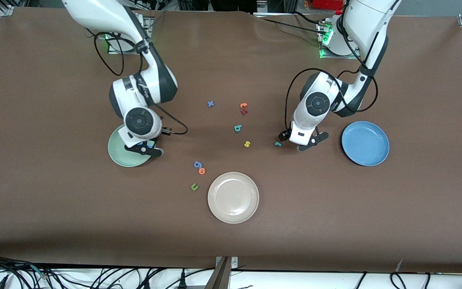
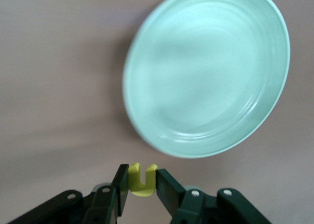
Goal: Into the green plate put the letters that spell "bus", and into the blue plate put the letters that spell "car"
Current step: 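Release the u on the green plate while the left gripper grasps yellow o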
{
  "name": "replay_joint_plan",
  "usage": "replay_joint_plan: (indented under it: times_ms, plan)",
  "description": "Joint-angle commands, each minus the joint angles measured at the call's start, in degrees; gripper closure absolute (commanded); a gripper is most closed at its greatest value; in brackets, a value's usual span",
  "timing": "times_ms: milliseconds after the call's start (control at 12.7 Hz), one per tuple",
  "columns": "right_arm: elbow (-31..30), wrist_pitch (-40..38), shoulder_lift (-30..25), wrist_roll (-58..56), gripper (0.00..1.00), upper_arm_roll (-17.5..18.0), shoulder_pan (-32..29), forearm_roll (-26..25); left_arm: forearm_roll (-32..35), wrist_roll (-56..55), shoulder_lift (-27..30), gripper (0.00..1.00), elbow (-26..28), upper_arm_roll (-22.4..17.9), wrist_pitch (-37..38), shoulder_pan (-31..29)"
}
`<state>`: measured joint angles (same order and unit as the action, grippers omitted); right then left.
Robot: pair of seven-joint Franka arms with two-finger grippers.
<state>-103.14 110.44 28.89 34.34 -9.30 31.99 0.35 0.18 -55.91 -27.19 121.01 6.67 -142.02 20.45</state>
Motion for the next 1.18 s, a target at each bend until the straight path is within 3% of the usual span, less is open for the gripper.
replay_joint_plan:
  times_ms: [0, 157, 236, 314, 393, 629, 786, 1100]
  plan:
    - [-4.08, 4.16, 0.63, -4.10, 0.78, 0.16, -5.17, 0.97, 1.93, -0.70, -0.14, 0.11, 0.37, -1.92, -0.80, 0.91]
    - [-4.09, 5.92, 2.39, -4.37, 0.75, 0.16, -6.06, 0.97, 3.68, -1.04, -0.58, 0.12, 0.37, -1.92, -0.71, 0.91]
    - [-4.09, 6.36, 3.27, -4.29, 0.63, 0.07, -6.41, 0.97, 3.77, -1.48, -0.67, 0.13, 0.37, -1.92, -0.71, 0.91]
    - [-4.09, 7.06, 4.23, -4.37, 0.20, 0.07, -7.98, 0.88, 3.95, -2.53, -0.67, 0.15, 0.28, -1.92, -0.71, 0.91]
    - [-3.82, 6.37, 3.89, -4.11, 0.01, 0.33, -8.69, 0.97, 4.73, -2.98, -0.76, 0.15, 0.28, -1.92, -0.71, 0.91]
    - [-1.64, 2.34, 1.97, 2.45, 0.01, 3.84, -8.09, 1.06, 6.66, -5.09, -1.20, 0.17, 0.02, -2.18, -0.71, 0.91]
    - [0.47, 1.53, 1.26, 11.49, 0.01, 9.01, -8.08, 1.06, 8.08, -5.18, -1.20, 0.17, 0.02, -3.24, -0.80, 1.00]
    - [4.17, 9.05, 1.87, 32.06, 0.02, 18.60, -8.00, 1.32, 8.08, -5.70, -1.73, 0.20, -0.24, -3.24, -0.89, 1.43]
